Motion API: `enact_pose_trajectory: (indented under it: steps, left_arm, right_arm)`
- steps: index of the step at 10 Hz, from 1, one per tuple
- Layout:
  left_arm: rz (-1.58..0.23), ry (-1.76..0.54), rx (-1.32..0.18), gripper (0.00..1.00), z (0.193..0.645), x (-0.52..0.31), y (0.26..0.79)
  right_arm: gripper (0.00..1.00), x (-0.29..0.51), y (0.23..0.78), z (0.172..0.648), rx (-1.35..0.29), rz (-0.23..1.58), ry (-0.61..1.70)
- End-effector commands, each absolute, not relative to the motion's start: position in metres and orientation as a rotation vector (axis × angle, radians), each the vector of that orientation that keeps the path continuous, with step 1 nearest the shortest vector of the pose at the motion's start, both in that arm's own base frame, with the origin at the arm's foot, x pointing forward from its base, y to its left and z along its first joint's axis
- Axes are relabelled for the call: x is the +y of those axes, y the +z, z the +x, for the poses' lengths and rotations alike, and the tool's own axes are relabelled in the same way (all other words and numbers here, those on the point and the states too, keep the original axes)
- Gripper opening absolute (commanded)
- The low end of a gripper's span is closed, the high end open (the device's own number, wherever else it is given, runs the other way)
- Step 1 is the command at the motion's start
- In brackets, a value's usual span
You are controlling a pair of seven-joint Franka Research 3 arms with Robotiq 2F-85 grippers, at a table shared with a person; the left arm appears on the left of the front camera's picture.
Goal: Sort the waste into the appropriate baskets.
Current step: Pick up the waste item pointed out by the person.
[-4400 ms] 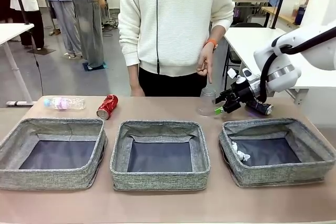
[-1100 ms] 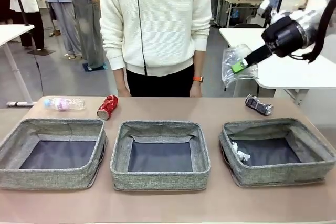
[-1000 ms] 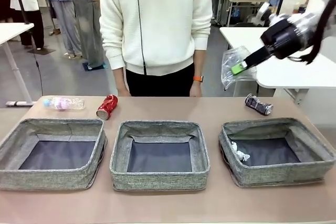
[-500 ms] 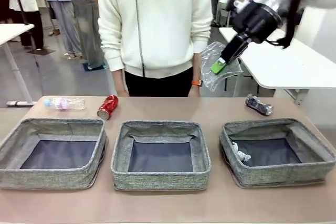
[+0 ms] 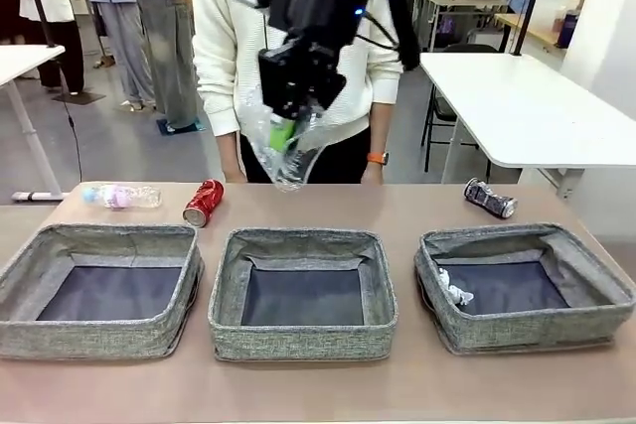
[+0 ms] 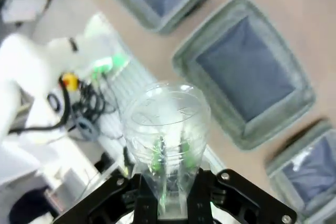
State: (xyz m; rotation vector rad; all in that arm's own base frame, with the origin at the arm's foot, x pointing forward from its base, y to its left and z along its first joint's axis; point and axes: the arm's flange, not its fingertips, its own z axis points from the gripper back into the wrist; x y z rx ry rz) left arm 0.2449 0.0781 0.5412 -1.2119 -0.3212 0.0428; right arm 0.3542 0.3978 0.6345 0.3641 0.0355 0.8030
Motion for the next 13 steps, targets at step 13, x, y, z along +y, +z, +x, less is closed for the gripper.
enact_pose_trajectory:
  steps: [13]
  left_arm:
    - [-1.228, 0.028, -0.337, 1.0, 0.245, 0.078, 0.543]
  right_arm:
    - [0.16, 0.399, 0.733, 0.353, -0.154, 0.217, -0.185]
